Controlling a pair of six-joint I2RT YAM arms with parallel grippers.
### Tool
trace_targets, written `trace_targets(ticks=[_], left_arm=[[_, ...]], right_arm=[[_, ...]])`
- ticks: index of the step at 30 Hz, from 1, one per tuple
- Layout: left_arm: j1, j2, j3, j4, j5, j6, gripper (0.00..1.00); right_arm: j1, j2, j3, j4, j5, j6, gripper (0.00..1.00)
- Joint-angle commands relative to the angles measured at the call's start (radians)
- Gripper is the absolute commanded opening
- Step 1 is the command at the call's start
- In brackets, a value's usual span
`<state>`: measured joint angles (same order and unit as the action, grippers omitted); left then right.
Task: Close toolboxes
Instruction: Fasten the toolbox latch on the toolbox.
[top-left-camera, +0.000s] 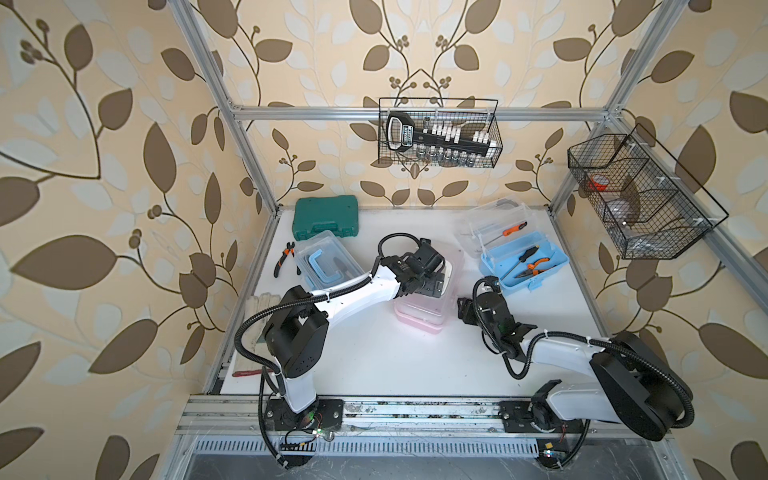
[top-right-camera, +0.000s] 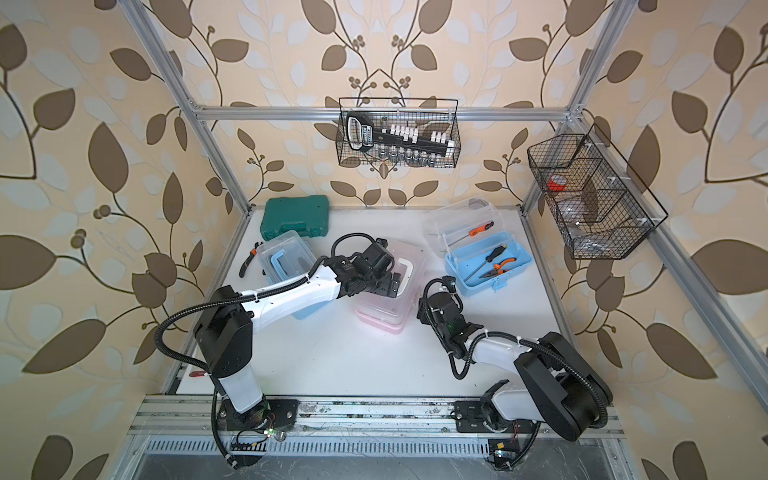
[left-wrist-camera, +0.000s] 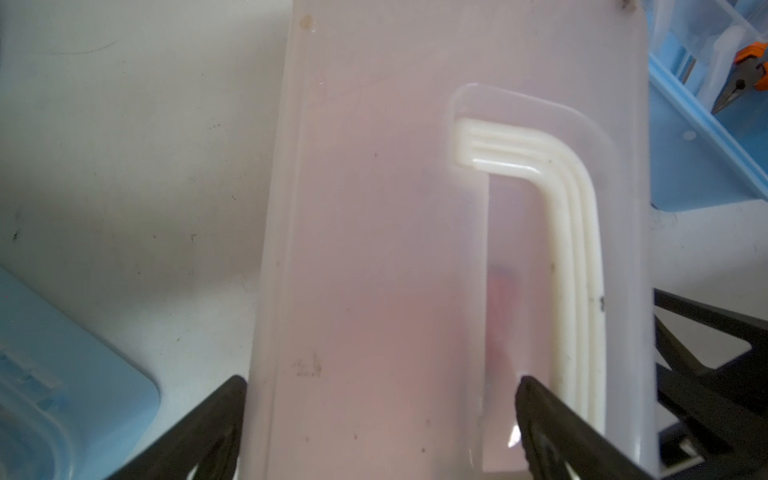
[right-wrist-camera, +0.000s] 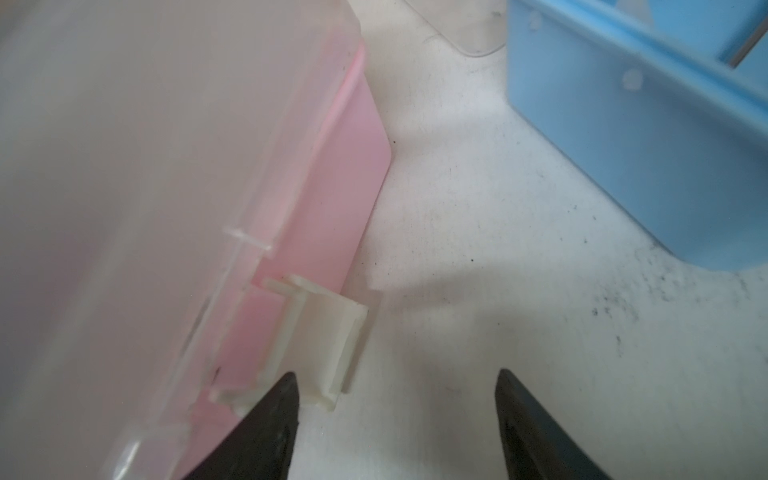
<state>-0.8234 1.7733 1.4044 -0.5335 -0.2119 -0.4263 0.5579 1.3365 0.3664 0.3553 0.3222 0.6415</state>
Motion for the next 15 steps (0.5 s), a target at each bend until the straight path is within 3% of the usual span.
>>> trace_targets(ticks=[1, 5, 15], left_arm=[[-0.002, -0.014, -0.030, -0.072, 0.009, 0.020, 0.99], [-0.002, -0.014, -0.027, -0.071, 0.008, 0.022, 0.99], [-0.002, -0.007, -0.028, -0.067, 0.016, 0.017, 0.99]], right_arm=[[-0.001, -0.001, 0.003, 0.000, -0.022, -0.025, 0.72], [0.018, 0.004, -0.033, 0.067, -0.096, -0.034, 0.72], [0.054, 0.096, -0.044, 0.204, -0.070, -0.029, 0.73]])
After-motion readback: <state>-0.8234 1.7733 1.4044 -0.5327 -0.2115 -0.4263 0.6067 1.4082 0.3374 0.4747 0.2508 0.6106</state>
